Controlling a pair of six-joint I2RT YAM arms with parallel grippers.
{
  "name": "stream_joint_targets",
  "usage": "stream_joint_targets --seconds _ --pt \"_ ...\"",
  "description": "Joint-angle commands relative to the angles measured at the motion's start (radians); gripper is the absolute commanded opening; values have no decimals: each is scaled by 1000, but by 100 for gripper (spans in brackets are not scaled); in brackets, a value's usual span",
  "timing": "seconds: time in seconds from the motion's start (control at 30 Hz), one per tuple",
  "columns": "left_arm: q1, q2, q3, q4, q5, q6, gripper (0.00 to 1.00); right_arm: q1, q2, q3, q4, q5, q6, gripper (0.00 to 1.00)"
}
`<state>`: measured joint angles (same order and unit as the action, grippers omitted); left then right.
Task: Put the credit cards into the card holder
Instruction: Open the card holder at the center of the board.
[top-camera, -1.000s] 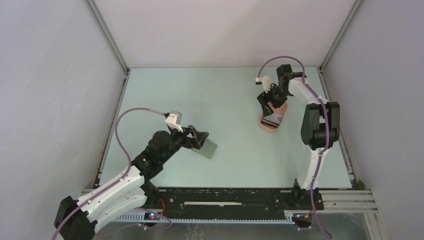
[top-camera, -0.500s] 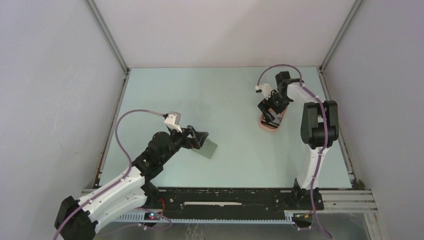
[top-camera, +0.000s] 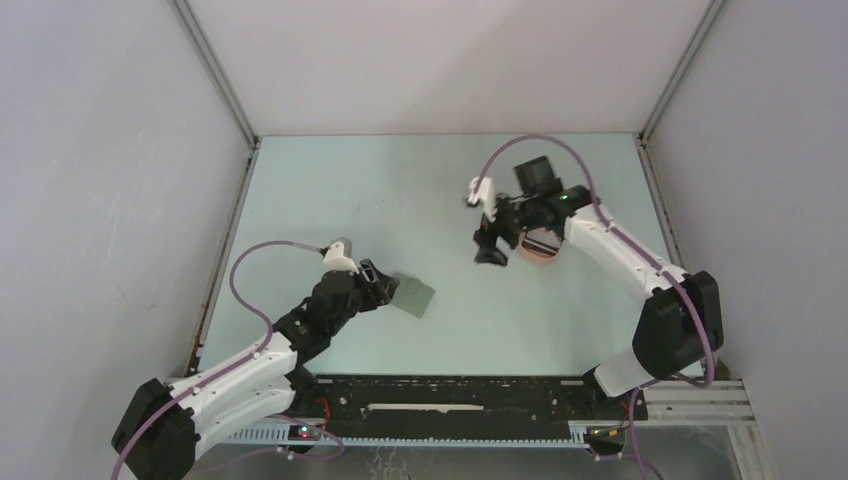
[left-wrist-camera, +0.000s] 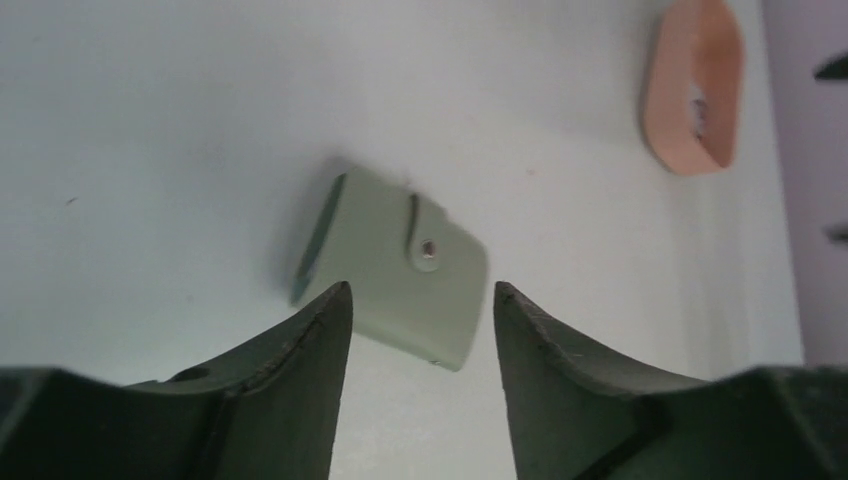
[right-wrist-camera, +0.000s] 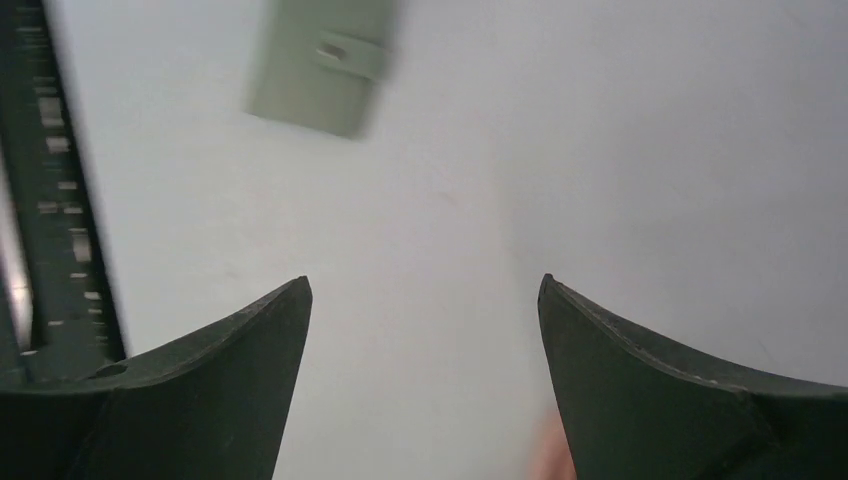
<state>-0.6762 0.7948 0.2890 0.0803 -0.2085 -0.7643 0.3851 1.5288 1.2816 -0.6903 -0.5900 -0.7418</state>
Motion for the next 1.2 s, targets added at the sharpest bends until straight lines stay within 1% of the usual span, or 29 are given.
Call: stream_joint_targets --seconds 0.0,0.03,0.13,0.2,0.23,0.27,0.33,0.4,0.47,0.57,0.63,0.7,0.87,0.93,1.1,1.17 --pt "23 45 -20 -57 -96 -203 54 184 41 -73 133 -225 -49 91" --pt "28 58 -20 -70 -102 -235 52 217 56 -73 160 -221 -77 90" --pt "33 82 -28 -74 -102 -312 51 278 133 -51 190 -251 -275 89" --pt "34 101 -41 -72 -98 -358 51 309 243 71 45 -252 -410 89" --pt "35 113 -43 -72 -97 -377 51 324 304 150 -29 -232 -447 96" --pt "37 125 -44 -72 -93 -392 52 339 356 215 -73 -209 -462 99" --pt "39 154 -46 -73 -86 -418 52 367 422 290 -101 -170 -495 100" --pt "44 180 -46 -72 -76 -433 53 394 462 335 -106 -123 -527 100" --pt "43 205 -51 -68 -75 -452 53 415 504 377 -104 -70 -526 100" --pt "45 234 -58 -47 -71 -468 53 422 563 424 -105 -51 -552 99" --pt "46 251 -62 -33 -66 -479 53 423 597 453 -123 -41 -576 96" --pt "46 270 -66 -13 -58 -486 53 426 626 468 -127 -23 -588 90" --pt "48 313 -65 20 -51 -490 51 435 672 471 -143 1 -604 67" --pt "49 327 -65 26 -52 -489 50 437 671 449 -136 14 -615 59" --pt "50 380 -63 65 -43 -477 43 446 631 350 -84 32 -628 51" --pt "53 413 -58 99 -29 -464 39 453 618 318 -78 33 -636 48"
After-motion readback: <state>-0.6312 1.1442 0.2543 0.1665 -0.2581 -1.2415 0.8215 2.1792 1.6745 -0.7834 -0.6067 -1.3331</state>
